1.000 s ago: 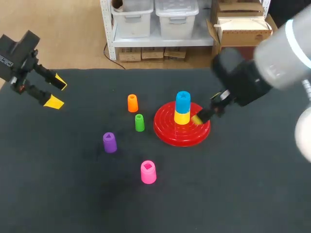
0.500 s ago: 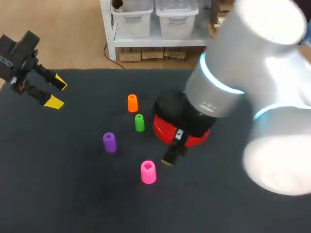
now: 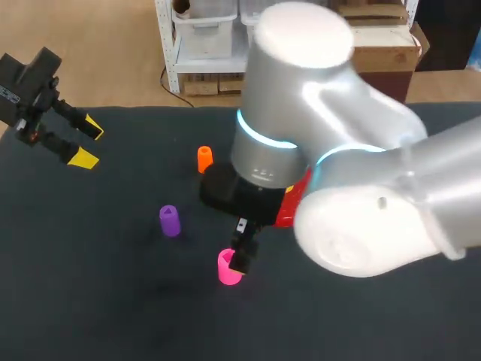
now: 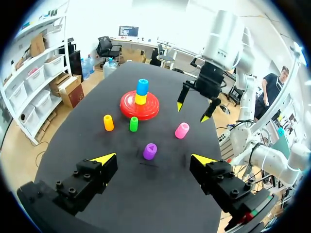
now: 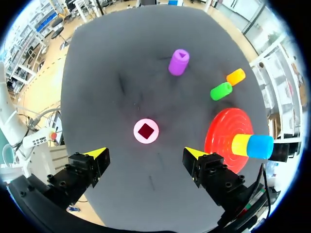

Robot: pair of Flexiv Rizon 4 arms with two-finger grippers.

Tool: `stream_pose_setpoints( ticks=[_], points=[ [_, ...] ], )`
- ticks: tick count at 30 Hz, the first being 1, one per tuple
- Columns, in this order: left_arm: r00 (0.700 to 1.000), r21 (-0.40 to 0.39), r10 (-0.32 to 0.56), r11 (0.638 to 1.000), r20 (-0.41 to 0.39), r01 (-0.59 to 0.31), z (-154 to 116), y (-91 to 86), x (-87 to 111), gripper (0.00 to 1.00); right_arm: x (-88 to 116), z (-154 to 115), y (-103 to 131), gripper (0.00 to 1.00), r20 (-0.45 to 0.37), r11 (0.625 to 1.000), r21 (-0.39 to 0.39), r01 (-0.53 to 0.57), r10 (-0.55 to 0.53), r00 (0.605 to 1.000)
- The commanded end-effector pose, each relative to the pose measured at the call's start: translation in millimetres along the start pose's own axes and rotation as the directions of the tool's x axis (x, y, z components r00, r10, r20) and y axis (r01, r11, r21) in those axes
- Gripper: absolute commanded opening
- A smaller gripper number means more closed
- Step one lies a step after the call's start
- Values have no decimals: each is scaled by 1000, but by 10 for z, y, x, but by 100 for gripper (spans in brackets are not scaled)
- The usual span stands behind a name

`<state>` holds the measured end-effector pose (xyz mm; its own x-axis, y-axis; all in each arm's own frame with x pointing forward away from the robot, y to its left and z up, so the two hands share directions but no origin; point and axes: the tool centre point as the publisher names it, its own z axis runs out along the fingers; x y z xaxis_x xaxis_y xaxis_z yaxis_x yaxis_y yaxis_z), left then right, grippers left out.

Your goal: Pick up and stack the cylinders on the red base in this order: pink,purple,orange,green

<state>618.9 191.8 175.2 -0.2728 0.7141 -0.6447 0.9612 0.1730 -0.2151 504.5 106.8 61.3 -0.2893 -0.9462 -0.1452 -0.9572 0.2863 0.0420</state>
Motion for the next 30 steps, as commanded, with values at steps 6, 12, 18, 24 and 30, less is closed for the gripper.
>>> stream_pose_setpoints(
  ticks=[6,12,18,24,30],
  points=[
    [1000,-1,1,1000,1,-1,4,2,7,100,-86,210,26,100,-33,1000,28,-5,6,999],
    [1000,-1,1,1000,1,-1,4,2,7,100,-122,296,18,100,-44,999,41,-16,18,999],
    [1000,-1,1,1000,1,-1,4,2,7,100,-193,333,-6,98,-63,999,38,-8,11,998],
    [1000,-1,1,1000,1,-1,4,2,7,100,-231,365,5,90,-74,999,41,5,-2,997],
    [1000,-1,1,1000,1,-1,4,2,7,100,-224,391,31,87,-77,999,40,13,-10,997]
  ],
)
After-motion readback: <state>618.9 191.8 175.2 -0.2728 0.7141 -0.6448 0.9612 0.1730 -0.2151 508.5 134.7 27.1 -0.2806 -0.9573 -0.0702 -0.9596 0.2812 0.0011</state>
